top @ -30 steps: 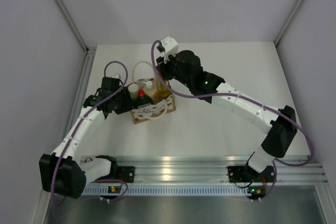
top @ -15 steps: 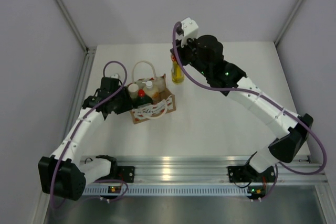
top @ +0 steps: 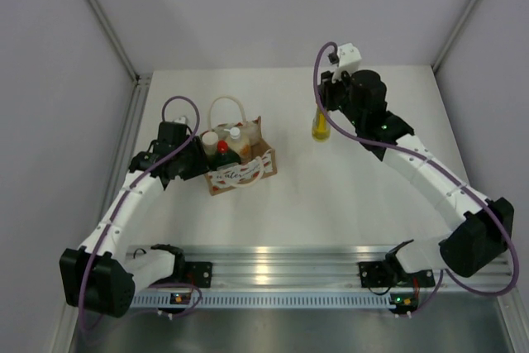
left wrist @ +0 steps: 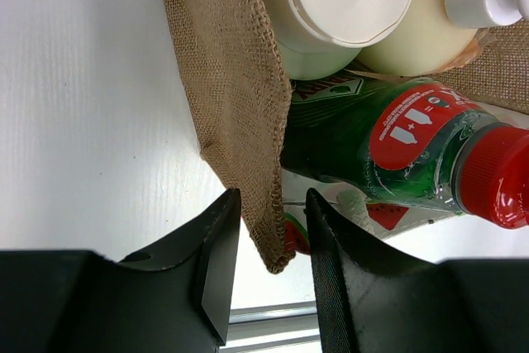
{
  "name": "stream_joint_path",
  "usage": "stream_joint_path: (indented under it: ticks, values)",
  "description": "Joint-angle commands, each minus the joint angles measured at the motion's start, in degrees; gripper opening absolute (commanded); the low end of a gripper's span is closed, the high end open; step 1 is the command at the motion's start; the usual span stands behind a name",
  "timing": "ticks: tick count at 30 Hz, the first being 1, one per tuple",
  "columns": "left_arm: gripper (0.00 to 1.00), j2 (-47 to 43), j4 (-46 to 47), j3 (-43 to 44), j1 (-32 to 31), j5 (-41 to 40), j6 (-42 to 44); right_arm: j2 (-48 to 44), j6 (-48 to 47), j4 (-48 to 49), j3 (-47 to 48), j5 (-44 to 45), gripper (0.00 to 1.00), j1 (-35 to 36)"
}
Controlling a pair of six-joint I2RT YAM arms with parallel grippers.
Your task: Take the personal care products out of the canvas bag
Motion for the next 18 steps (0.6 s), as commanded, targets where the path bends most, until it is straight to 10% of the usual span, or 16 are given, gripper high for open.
stream_joint_path:
  ticks: [1, 18]
  values:
    - [0.42, -2.0, 0.1, -0.9, -0.2, -0.3, 0.5, -3.3, 3.6, 18.3, -2.1, -2.1, 0.0, -2.6]
    - [0.42, -2.6, 0.2, -1.1, -0.8, -0.9, 0.4, 6.3, 2.2, 35.0, -12.8, -8.6, 0.0, -5.5]
